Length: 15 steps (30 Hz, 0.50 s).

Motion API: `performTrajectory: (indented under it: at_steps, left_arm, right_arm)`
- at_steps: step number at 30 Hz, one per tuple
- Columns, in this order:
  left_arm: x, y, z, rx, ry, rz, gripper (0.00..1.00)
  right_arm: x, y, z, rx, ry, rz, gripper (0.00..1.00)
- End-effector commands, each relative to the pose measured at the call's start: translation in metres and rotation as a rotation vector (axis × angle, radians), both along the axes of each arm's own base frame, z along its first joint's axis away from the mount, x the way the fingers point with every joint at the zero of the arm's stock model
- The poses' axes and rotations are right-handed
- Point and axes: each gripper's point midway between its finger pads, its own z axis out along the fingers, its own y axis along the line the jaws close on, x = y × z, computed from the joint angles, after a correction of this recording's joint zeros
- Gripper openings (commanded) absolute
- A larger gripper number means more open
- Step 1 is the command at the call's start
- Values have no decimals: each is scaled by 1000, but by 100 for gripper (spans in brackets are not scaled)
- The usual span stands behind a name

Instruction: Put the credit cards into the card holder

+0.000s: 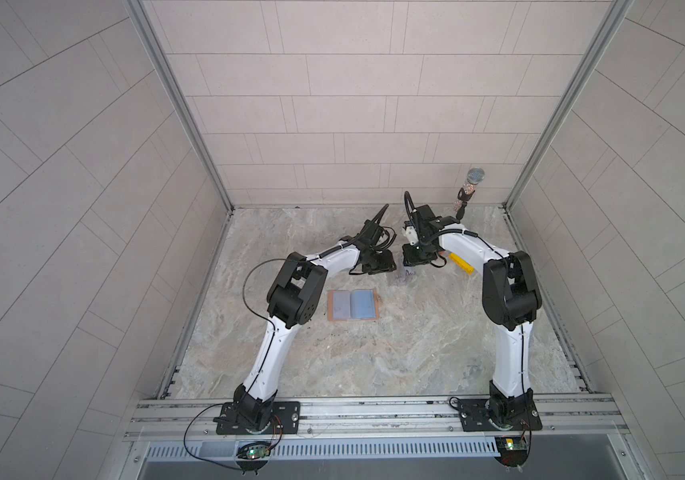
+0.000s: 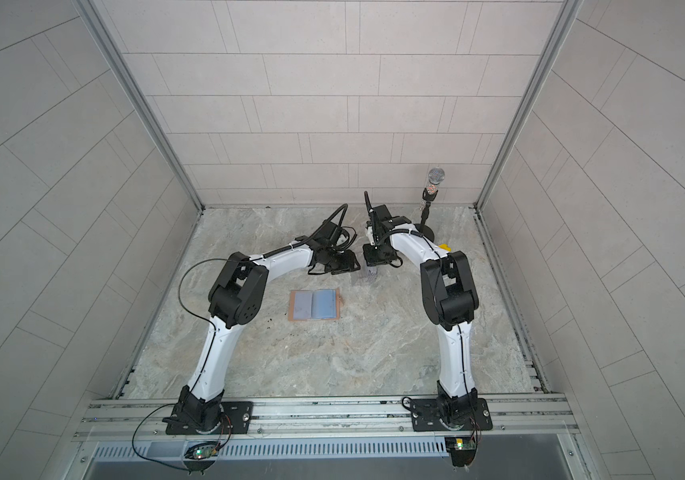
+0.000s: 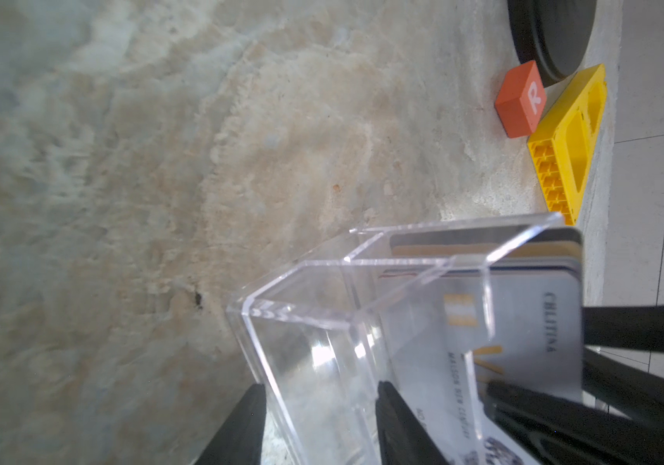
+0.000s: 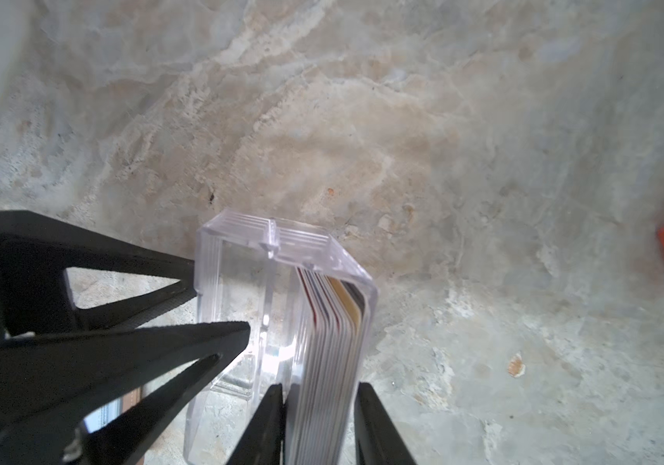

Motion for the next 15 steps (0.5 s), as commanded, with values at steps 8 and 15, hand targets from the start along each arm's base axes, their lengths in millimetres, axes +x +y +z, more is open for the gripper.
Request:
performTrajectory:
  at_steps: [8, 15]
  left_arm:
    - [-10, 31, -24, 99, 61, 42, 48]
    - [-10, 32, -24, 98, 64, 44, 48]
  right_arm:
    - [-1, -10, 23, -81, -36, -2, 32]
    - [-1, -9, 28, -91, -45, 3, 32]
